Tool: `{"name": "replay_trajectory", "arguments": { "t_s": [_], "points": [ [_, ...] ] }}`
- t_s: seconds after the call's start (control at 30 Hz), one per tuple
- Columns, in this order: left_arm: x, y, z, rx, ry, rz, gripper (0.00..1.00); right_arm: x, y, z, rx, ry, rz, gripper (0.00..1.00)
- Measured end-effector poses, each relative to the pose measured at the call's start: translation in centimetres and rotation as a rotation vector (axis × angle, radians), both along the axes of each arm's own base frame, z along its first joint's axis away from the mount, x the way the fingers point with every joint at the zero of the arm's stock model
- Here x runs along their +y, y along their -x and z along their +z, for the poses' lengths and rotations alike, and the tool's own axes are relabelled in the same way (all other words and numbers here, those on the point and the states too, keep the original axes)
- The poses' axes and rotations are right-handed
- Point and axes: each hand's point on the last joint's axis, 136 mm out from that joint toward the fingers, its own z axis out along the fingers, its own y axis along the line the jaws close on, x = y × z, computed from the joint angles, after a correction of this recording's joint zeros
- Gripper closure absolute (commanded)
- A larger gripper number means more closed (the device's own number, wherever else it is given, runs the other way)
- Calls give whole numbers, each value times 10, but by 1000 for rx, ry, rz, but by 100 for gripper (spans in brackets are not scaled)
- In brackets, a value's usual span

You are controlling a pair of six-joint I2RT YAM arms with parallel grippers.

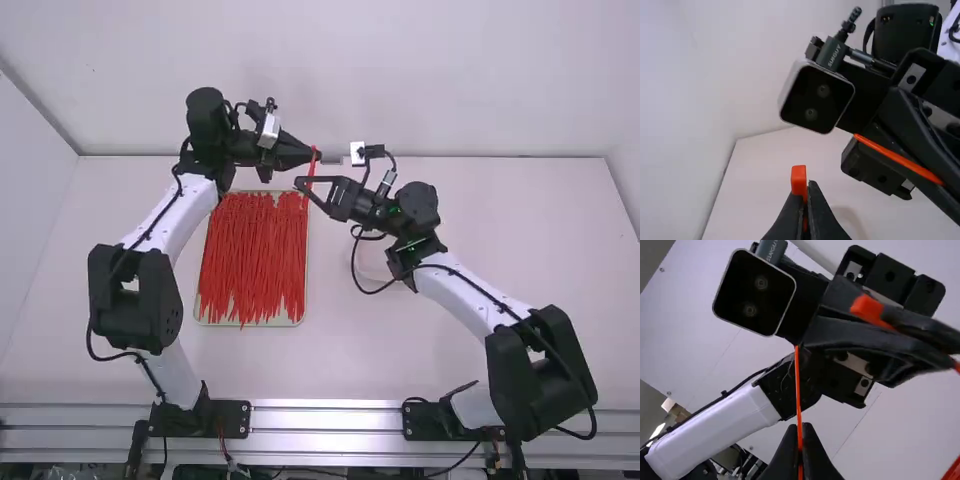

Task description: Fasten the cable tie

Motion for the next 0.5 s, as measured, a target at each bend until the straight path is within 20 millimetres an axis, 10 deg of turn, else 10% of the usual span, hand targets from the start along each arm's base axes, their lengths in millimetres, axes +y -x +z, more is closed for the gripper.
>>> {"name": "replay_trajectory", "arguments": {
  "t_s": [0.5],
  "points": [
    [0, 0, -3, -44, 4, 0, 99, 1, -3, -10, 42, 26, -7, 100]
  ]
}}
